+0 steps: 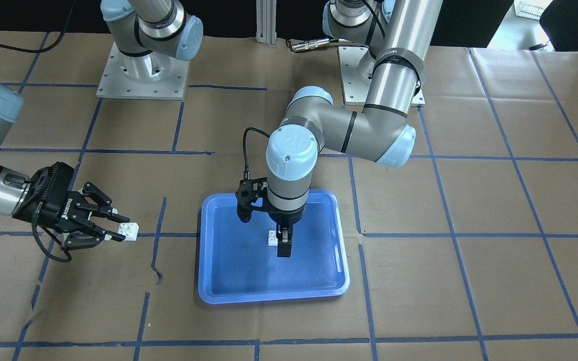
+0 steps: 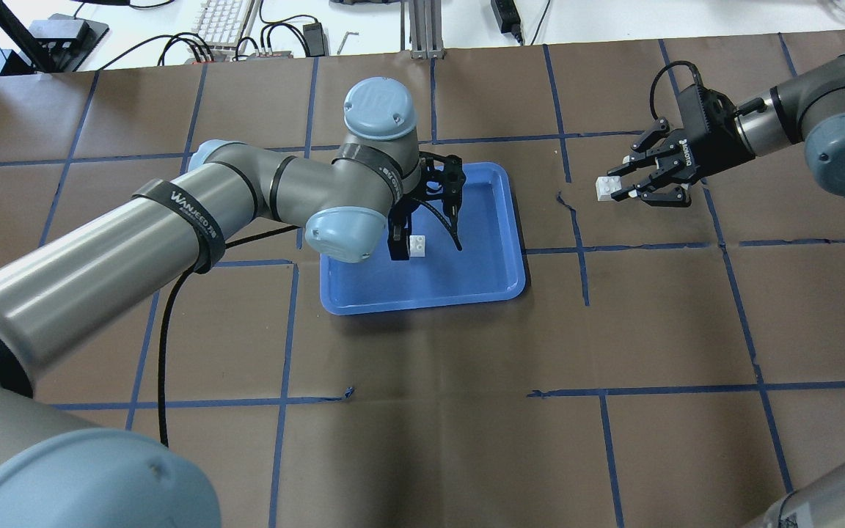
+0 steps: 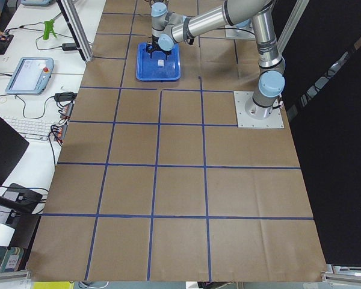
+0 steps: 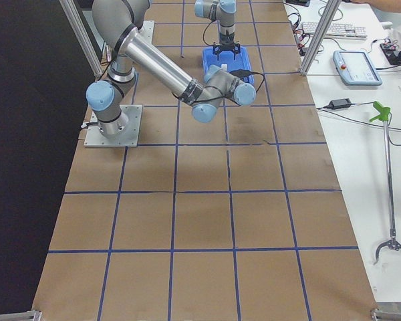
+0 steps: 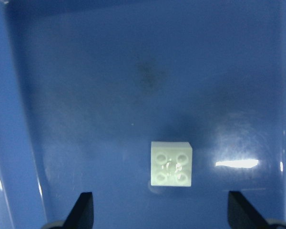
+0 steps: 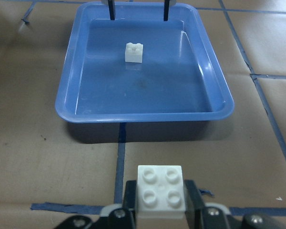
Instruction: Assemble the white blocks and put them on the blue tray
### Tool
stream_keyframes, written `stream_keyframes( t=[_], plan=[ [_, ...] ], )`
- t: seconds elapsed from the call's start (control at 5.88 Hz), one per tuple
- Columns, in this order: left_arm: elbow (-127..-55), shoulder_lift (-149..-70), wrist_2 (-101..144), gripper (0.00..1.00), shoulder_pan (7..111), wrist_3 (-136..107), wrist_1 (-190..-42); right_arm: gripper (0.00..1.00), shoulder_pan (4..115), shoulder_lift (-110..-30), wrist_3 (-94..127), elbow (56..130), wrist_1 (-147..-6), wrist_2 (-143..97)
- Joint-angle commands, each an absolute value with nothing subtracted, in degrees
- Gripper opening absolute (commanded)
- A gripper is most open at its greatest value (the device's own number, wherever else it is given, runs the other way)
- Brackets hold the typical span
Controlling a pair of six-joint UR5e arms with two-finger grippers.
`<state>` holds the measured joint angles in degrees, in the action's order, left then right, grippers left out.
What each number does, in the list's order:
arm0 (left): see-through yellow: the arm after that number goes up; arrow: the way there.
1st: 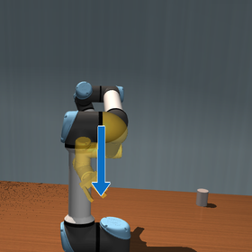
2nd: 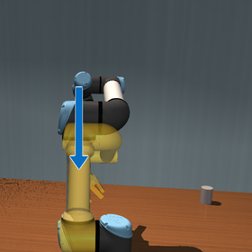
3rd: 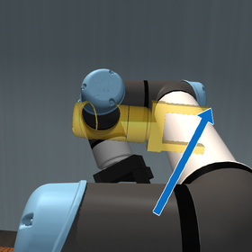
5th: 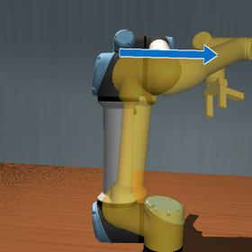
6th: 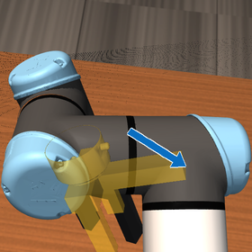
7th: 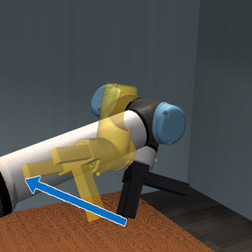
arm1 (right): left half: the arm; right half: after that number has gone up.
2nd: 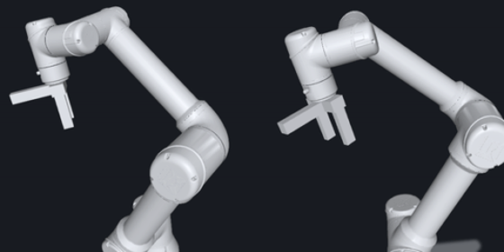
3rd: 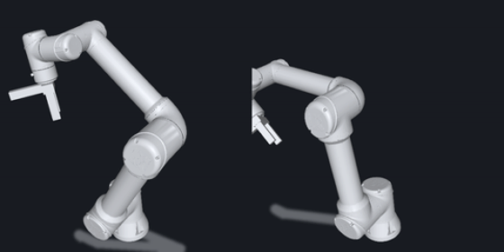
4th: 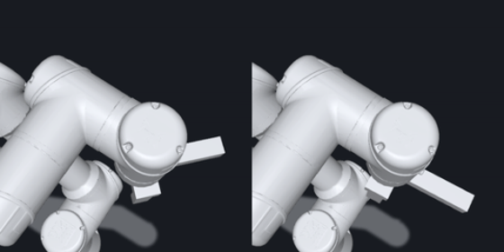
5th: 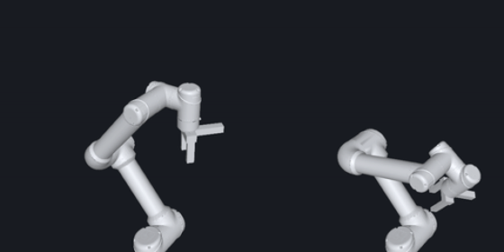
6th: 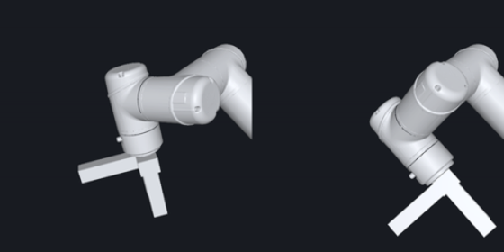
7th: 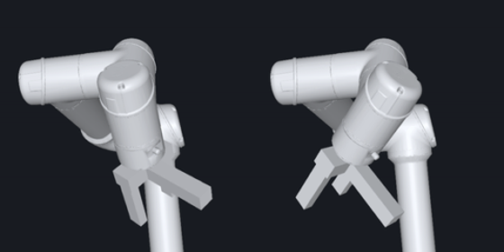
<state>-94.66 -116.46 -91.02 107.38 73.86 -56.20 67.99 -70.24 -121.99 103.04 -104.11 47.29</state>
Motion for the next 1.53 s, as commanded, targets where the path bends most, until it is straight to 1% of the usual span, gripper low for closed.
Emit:
stream_keyframes(
  t=[0.0, 0.17, 0.34, 0.68, 0.85, 1.02, 1.36],
  plan=[
    [-94.13, -104.74, -90.97, 0.99, 103.38, 73.22, -71.64, 0.33, 70.48, -73.12, -122.78, 107.03, -104.59, 46.94],
    [-94.13, -100.15, -90.97, 0.99, 101.71, 68.25, -77.98, 0.34, 73.97, -73.12, -122.17, 107.31, -104.68, 46.41],
    [-94.48, -97.41, -90.97, 0.99, 100.38, 62.63, -80.74, 0.34, 77.66, -72.86, -121.30, 107.31, -106.77, 45.62],
    [-93.78, -91.18, -91.05, 0.99, 96.61, 38.17, -82.96, 0.34, 83.37, -71.20, -110.79, 109.58, -118.85, 42.63],
    [-93.43, -89.84, -90.97, 0.99, 93.98, 33.71, -85.23, 0.34, 86.19, -69.10, -104.56, 109.77, -125.01, 42.19],
    [-92.73, -89.56, -91.05, 0.99, 93.78, 20.18, -85.34, 0.34, 87.96, -65.78, -97.98, 109.86, -132.55, 41.06],
    [-92.90, -87.47, -91.05, 0.99, 93.78, 4.99, -85.25, 0.34, 91.04, -59.53, -86.20, 109.95, -145.39, 41.04]
  ],
)
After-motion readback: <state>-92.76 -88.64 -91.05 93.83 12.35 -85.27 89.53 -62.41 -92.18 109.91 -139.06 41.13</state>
